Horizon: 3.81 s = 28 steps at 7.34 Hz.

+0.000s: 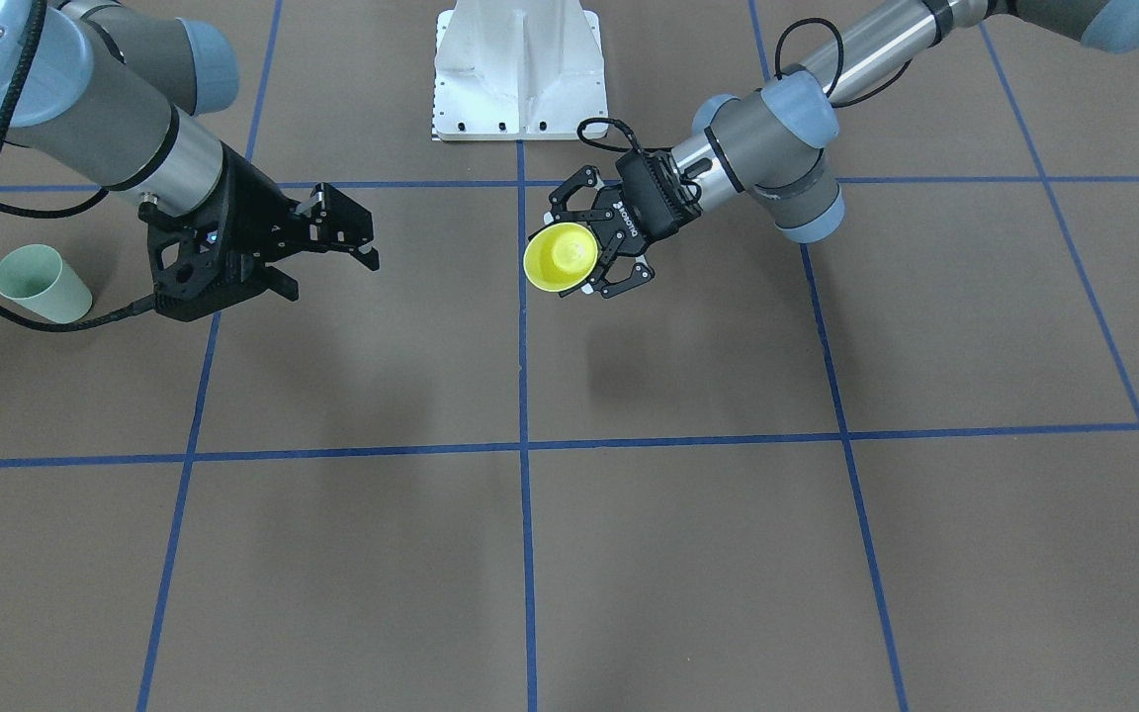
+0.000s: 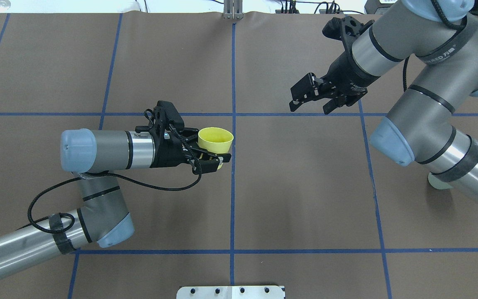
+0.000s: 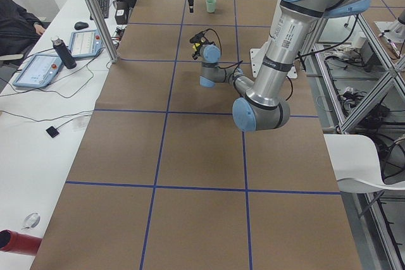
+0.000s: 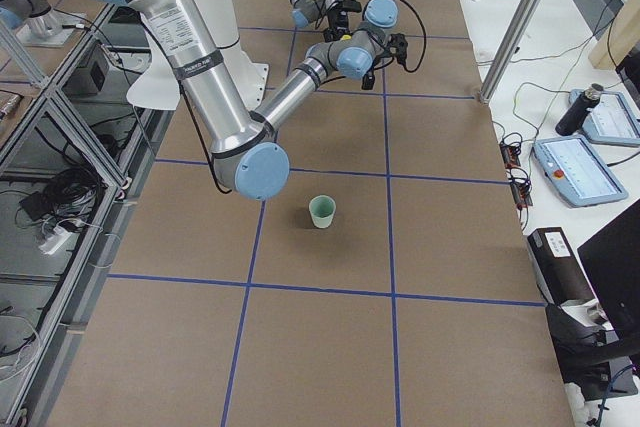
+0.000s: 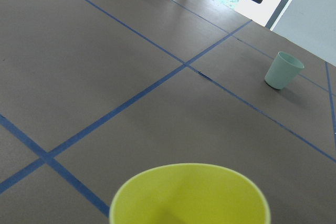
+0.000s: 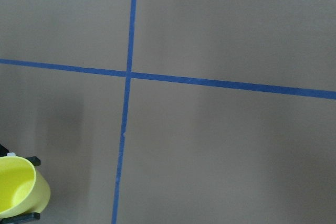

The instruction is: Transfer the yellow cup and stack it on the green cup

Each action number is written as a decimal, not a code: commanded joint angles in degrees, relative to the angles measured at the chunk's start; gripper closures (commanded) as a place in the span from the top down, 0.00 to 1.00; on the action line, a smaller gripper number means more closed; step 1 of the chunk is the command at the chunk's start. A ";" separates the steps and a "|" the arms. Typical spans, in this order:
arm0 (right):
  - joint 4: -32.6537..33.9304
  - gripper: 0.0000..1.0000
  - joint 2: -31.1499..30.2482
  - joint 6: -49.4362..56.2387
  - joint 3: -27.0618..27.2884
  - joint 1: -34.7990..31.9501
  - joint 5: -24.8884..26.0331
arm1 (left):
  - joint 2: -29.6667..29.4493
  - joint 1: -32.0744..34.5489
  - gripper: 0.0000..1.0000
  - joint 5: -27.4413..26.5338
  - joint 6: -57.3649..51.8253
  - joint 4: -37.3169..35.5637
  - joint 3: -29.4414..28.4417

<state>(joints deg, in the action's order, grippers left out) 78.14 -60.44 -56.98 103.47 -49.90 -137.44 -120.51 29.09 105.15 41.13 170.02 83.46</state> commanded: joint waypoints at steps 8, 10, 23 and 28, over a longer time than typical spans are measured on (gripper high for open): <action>0.08 0.98 4.10 -4.99 -2.13 6.56 -3.44 | -5.26 -4.91 0.00 -1.25 2.20 -1.98 -0.75; -0.01 0.93 4.10 -4.99 -3.00 6.56 -3.98 | -5.09 -5.45 0.00 -1.62 2.11 -1.45 -0.75; -0.01 0.52 3.40 -5.51 -4.15 9.20 -5.74 | -6.14 -6.24 0.00 -1.35 1.58 -1.10 -1.37; -0.09 0.40 3.14 -5.78 -3.89 9.29 -6.00 | -6.06 -6.15 0.00 -1.26 0.09 -1.10 -1.37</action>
<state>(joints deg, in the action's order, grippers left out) 77.98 -57.29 -62.75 99.56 -40.64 -143.41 -126.56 22.92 103.88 41.54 168.95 82.11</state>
